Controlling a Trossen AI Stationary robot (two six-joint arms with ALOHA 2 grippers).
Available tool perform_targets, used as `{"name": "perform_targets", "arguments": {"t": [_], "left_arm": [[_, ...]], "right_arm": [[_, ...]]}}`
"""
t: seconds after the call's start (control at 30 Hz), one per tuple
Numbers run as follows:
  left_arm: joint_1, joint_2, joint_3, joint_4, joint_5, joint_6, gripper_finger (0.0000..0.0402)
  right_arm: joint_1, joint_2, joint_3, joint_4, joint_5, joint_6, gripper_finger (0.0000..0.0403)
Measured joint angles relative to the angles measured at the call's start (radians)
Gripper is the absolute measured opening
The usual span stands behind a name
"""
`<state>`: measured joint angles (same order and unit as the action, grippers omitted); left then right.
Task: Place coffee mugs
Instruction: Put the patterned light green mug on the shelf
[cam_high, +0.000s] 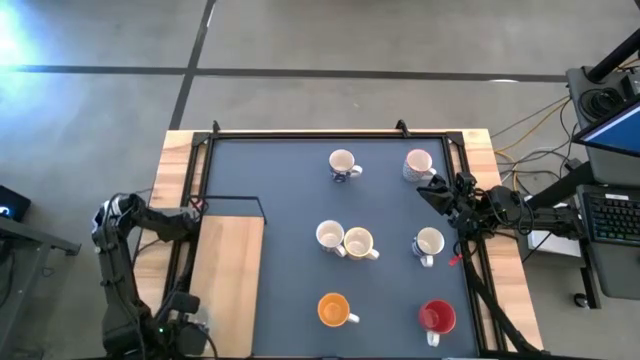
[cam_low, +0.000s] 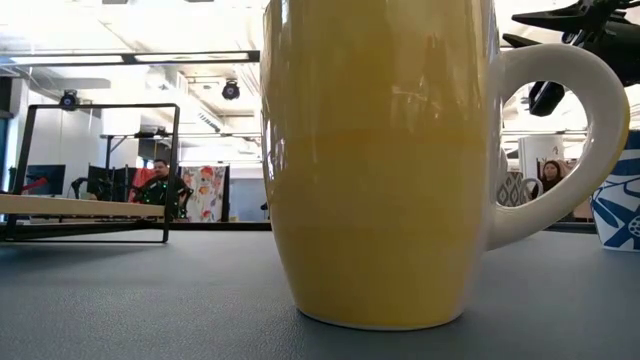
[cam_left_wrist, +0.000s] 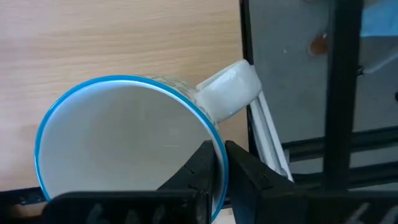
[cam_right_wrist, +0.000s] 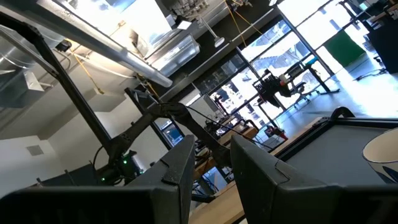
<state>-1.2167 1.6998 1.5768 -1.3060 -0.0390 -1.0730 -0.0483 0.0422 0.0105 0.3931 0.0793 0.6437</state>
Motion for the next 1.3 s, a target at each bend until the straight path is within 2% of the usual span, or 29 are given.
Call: {"name": "perform_targets", "arguments": {"t": [0.2, 0.43, 0.67, 0.9, 1.3], "left_arm": [[-0.034, 0.001, -0.001, -0.012, 0.002, 0.042, 0.0013], [-0.084, 0.001, -0.001, -0.012, 0.0, 0.015, 0.0013], [-0.083, 0.001, -0.008, -0.017, -0.007, 0.016, 0.0013], [-0.082, 0.001, -0.051, 0.072, -0.005, 0.015, 0.0013], [-0.082, 0.001, -0.055, 0.125, 0.003, -0.017, 0.0016]], "right_arm": [[0.0, 0.0, 0.0, 0.0, 0.0, 0.0, 0.0093], [0.0, 0.0, 0.0, 0.0, 0.0, 0.0, 0.0093], [0.0, 0.0, 0.0, 0.0, 0.0, 0.0, 0.0093], [0.0, 0.0, 0.0, 0.0, 0.0, 0.0, 0.0093], [0.0, 0.0, 0.0, 0.0, 0.0, 0.0, 0.0093]]}}
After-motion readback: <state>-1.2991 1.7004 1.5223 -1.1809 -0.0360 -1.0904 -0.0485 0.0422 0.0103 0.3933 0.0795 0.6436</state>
